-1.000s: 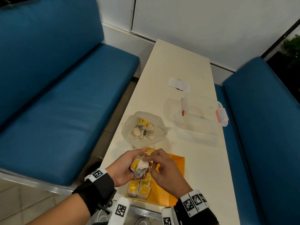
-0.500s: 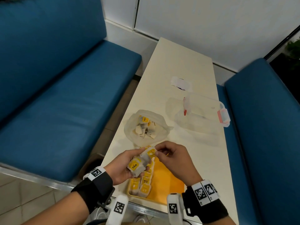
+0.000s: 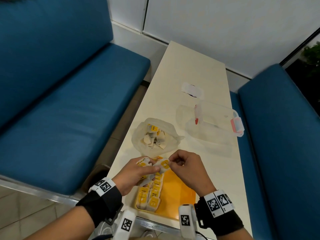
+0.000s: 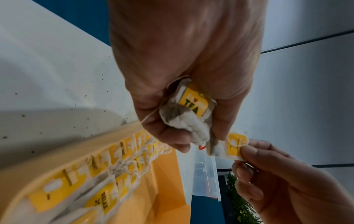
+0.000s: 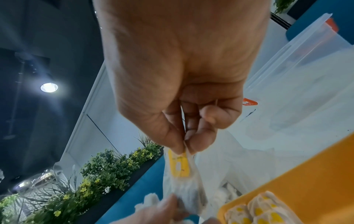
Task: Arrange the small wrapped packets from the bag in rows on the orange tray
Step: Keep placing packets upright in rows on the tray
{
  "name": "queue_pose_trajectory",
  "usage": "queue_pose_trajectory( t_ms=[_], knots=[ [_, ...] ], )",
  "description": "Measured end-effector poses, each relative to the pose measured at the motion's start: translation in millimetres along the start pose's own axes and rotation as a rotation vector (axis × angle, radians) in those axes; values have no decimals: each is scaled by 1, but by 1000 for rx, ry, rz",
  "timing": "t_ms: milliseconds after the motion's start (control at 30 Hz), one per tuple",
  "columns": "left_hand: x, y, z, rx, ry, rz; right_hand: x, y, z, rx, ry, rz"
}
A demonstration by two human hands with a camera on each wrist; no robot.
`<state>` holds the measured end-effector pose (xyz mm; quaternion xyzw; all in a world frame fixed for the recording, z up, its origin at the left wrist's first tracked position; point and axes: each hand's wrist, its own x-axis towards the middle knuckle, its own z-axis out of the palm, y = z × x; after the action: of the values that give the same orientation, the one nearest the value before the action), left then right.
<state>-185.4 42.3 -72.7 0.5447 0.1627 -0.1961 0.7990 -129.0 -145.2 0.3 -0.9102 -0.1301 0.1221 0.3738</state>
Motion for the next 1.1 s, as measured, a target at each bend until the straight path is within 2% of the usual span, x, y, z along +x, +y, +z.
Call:
queue_pose_trajectory(
  t_ms=[133,267,433,533,700,1100],
  knots=[
    [0,-3,-8,68,57,24,3,10,-4,-109,-19,19],
    [0,-5,-16,127,168,16,7,32,0,-260,-49,48],
    [10,-20,-27,358,317,-9,16,57,18,-416,-45,95],
    [13,-26,-26,561,315,-13,22,64,28,-471,-39,128],
    [15,-27,-23,644,273,-38,27,70,39,-559,-45,178],
    [12,-27,-26,601,205,-98,26,73,52,-477,11,97]
  ],
)
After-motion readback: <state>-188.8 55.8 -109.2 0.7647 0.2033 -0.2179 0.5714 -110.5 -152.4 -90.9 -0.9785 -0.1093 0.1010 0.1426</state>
